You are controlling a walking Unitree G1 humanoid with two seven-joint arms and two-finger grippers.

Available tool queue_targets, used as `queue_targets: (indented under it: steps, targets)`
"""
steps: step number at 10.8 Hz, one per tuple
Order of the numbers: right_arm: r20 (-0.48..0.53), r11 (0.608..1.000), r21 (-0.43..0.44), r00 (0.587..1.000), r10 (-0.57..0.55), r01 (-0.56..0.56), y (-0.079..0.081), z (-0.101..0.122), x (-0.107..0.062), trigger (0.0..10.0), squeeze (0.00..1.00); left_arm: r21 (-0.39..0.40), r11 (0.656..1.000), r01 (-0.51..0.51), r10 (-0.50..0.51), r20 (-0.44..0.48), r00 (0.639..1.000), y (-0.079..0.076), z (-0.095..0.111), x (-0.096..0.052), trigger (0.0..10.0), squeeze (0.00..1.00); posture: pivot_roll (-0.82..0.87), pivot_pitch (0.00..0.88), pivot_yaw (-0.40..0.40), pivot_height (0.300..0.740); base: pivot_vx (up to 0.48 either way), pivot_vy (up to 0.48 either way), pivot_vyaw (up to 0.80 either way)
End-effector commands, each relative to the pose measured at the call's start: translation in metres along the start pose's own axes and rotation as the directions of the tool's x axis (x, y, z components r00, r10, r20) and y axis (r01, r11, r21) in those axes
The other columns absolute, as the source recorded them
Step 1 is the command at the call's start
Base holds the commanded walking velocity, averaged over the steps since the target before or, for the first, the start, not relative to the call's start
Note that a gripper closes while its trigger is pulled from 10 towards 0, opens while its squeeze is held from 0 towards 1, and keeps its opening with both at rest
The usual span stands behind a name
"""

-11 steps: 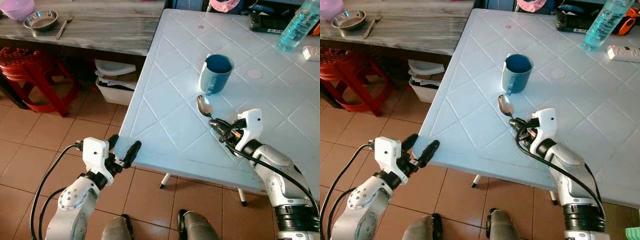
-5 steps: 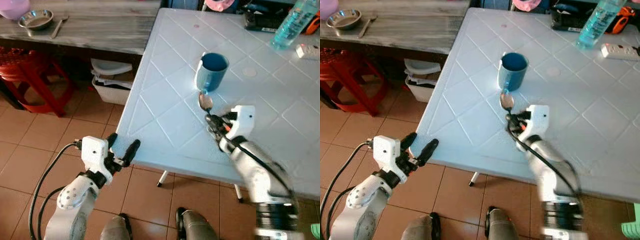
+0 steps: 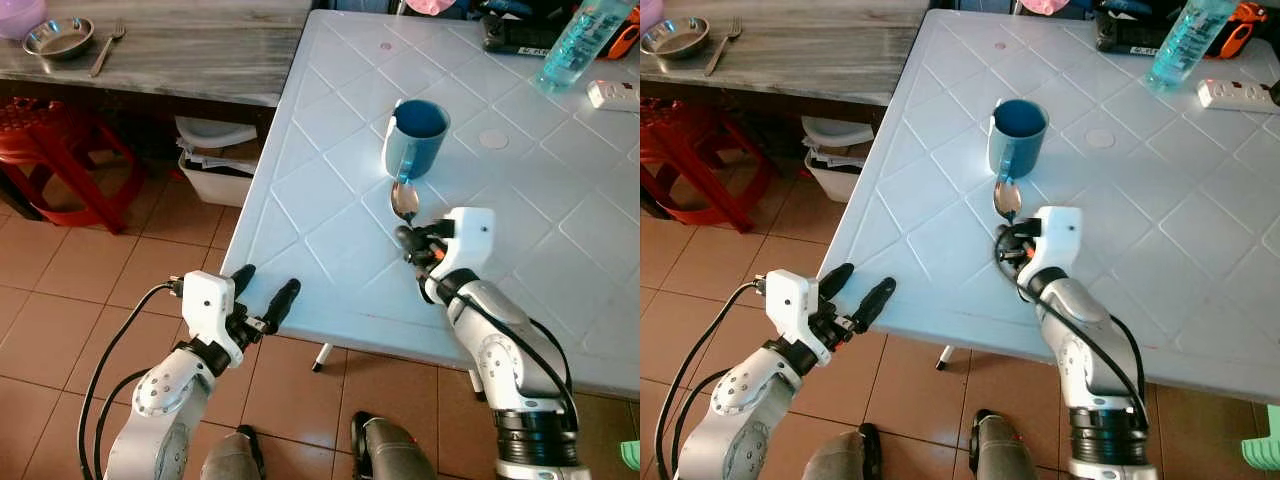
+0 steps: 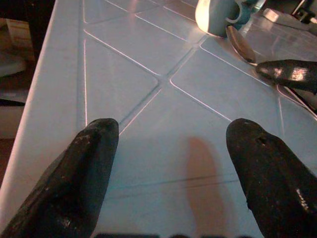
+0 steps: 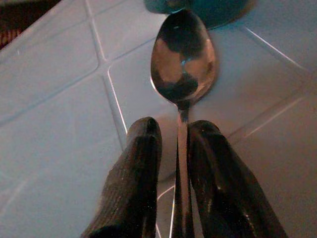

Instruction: Setting the table

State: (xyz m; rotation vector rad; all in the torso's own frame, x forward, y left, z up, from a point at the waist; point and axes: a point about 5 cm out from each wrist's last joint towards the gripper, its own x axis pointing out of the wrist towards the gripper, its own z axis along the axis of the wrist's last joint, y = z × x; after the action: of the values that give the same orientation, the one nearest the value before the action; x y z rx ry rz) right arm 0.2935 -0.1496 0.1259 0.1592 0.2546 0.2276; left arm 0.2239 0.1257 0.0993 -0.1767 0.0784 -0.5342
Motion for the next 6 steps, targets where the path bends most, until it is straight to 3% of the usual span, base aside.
queue_targets:
  steps: [1, 2, 3, 4, 6]
  targets:
    - [-0.171, 0.999, 0.006, 0.984, -0.048, 0.05, -0.012, -0.032, 0.001, 10.0, 0.62, -0.003, 1.0, 0.01, -0.01, -0.04, 0.999, -0.002, -0.008, -0.001, 10.0, 0.0, -0.05, 0.217, 0.04, 0.74, 0.0, 0.0, 0.0]
    - [-0.162, 0.999, -0.005, 0.986, -0.04, 0.04, -0.013, -0.028, 0.002, 10.0, 1.0, -0.002, 1.0, 0.01, -0.01, -0.041, 0.999, -0.002, -0.008, 0.0, 10.0, 0.0, -0.05, 0.216, 0.04, 0.74, 0.0, 0.0, 0.0]
    - [-0.17, 0.998, -0.052, 0.985, -0.038, 0.03, -0.014, -0.027, 0.003, 10.0, 1.0, -0.001, 1.0, 0.012, -0.012, -0.04, 0.999, -0.001, -0.007, 0.0, 10.0, 0.0, -0.05, 0.215, 0.04, 0.74, 0.0, 0.0, 0.0]
    - [-0.192, 0.998, -0.068, 0.981, -0.017, 0.004, -0.015, -0.028, 0.005, 10.0, 0.0, 0.0, 1.0, 0.012, -0.012, -0.038, 0.999, -0.001, -0.007, 0.001, 10.0, 0.0, -0.04, 0.214, 0.04, 0.74, 0.0, 0.0, 0.0]
    - [-0.232, 0.996, -0.083, 0.972, -0.031, 0.012, -0.03, -0.031, 0.009, 10.0, 0.0, 0.001, 1.0, 0.012, -0.012, -0.038, 0.999, 0.0, -0.007, 0.001, 10.0, 0.0, -0.04, 0.214, 0.04, 0.74, 0.0, 0.0, 0.0]
